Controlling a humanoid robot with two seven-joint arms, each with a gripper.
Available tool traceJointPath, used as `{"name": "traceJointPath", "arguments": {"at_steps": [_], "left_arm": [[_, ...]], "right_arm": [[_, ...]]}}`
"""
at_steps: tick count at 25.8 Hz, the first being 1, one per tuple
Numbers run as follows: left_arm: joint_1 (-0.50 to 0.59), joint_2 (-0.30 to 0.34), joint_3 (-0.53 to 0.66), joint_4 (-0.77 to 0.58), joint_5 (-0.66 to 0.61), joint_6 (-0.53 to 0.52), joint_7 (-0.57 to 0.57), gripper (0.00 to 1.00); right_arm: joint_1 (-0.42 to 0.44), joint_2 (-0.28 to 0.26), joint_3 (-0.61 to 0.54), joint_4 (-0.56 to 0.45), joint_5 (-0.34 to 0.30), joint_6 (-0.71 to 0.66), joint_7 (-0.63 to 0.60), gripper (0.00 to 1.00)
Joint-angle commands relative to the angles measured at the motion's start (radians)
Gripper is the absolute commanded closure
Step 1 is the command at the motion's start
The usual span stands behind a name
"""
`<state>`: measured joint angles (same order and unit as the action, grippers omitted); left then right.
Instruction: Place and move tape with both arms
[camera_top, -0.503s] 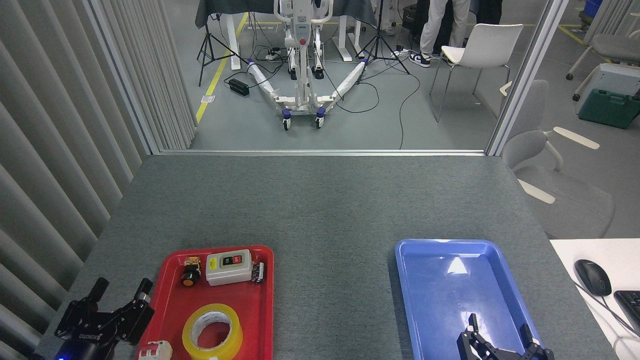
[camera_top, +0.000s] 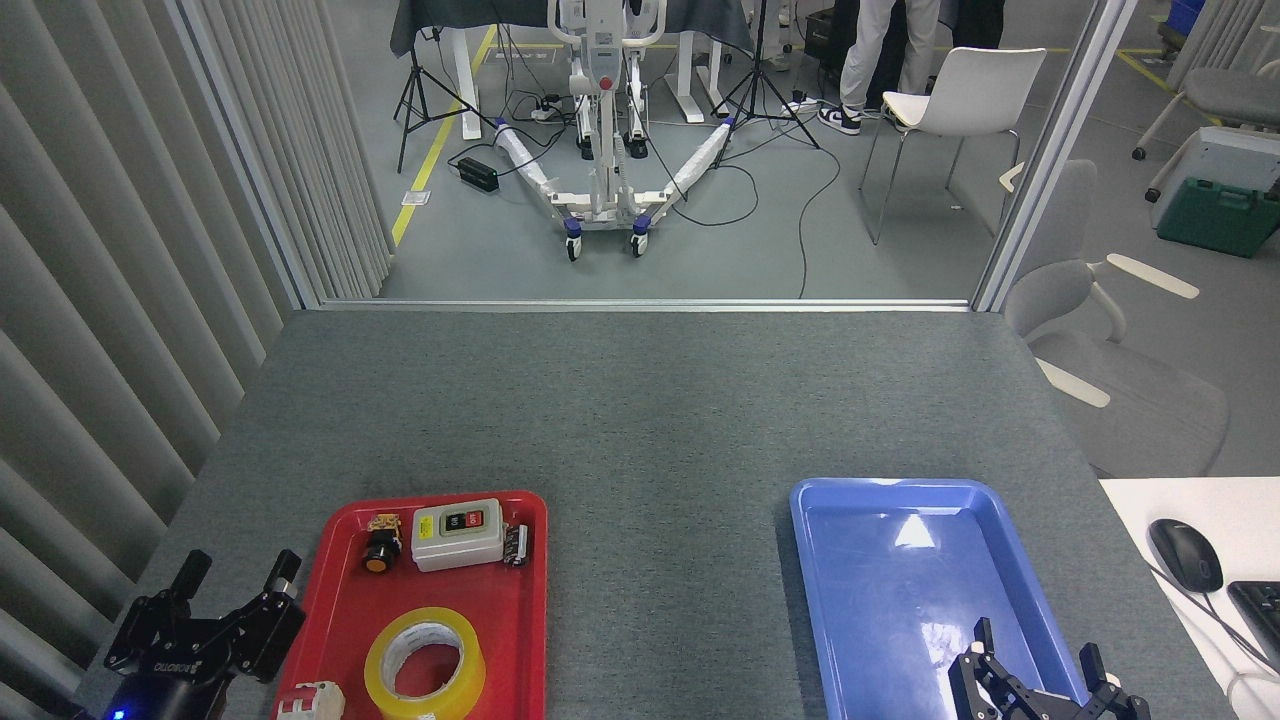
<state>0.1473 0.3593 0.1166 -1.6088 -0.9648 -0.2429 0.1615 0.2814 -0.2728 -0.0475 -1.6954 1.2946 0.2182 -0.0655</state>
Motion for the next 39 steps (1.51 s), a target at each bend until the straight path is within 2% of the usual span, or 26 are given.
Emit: {"name": "traceJointPath", "arguments": {"at_steps": [1, 14, 22, 33, 39], "left_arm": [[0.0, 0.004, 0.0, -0.002, -0.002, -0.001, 0.0, 0.0], [0.002, 0.021, -0.002, 0.0, 0.001, -0.004, -0.008, 0.0], [0.0, 0.036, -0.003, 0.001, 0.006, -0.006, -0.019, 0.0], [-0.025, 0.084, -0.046, -0.005, 0.009, 0.001, -0.025, 0.01], [-0.031, 0.084, -0.06, -0.013, 0.009, 0.005, -0.025, 0.01]], "right_arm": [[0.001, 0.0, -0.002, 0.0, 0.0, 0.0, 0.0, 0.0], [-0.016, -0.012, 0.005, 0.0, 0.0, -0.013, 0.0, 0.0], [-0.015, -0.02, 0.049, -0.001, 0.003, -0.171, 0.0, 0.0], [-0.015, -0.029, 0.046, -0.009, 0.0, -0.191, 0.0, 0.0], [-0.015, -0.023, 0.044, -0.018, 0.0, -0.191, 0.0, 0.0]]}}
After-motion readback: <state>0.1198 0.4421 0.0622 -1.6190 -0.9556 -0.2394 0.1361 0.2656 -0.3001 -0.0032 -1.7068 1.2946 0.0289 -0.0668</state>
